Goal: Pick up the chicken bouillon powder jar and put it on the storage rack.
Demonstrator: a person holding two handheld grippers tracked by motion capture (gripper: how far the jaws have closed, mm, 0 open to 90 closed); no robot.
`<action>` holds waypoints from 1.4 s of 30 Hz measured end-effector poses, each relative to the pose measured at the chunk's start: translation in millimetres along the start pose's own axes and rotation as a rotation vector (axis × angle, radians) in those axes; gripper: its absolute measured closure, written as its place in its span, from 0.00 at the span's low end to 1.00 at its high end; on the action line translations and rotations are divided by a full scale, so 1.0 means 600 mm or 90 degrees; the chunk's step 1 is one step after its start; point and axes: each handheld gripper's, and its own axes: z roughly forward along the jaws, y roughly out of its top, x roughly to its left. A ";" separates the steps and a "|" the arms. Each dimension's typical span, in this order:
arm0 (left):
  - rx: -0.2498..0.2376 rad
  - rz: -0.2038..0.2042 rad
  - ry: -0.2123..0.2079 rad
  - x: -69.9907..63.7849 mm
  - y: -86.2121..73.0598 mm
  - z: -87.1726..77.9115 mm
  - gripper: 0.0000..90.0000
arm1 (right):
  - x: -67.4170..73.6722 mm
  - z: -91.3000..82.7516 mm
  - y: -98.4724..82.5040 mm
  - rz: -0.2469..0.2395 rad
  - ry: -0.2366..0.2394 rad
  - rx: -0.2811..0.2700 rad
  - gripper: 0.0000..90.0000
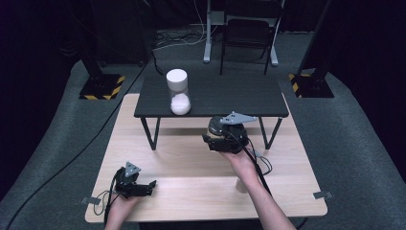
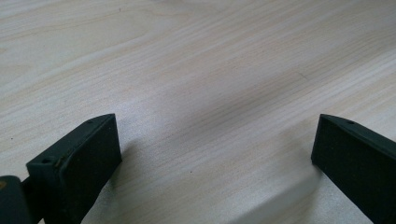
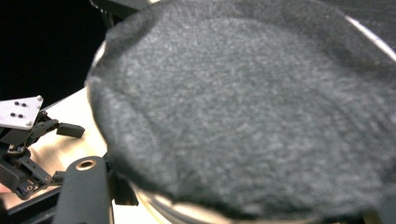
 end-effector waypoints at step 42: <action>0.000 0.002 -0.002 0.001 0.000 0.000 0.01 | -0.052 0.007 0.115 0.004 -0.025 -0.015 0.34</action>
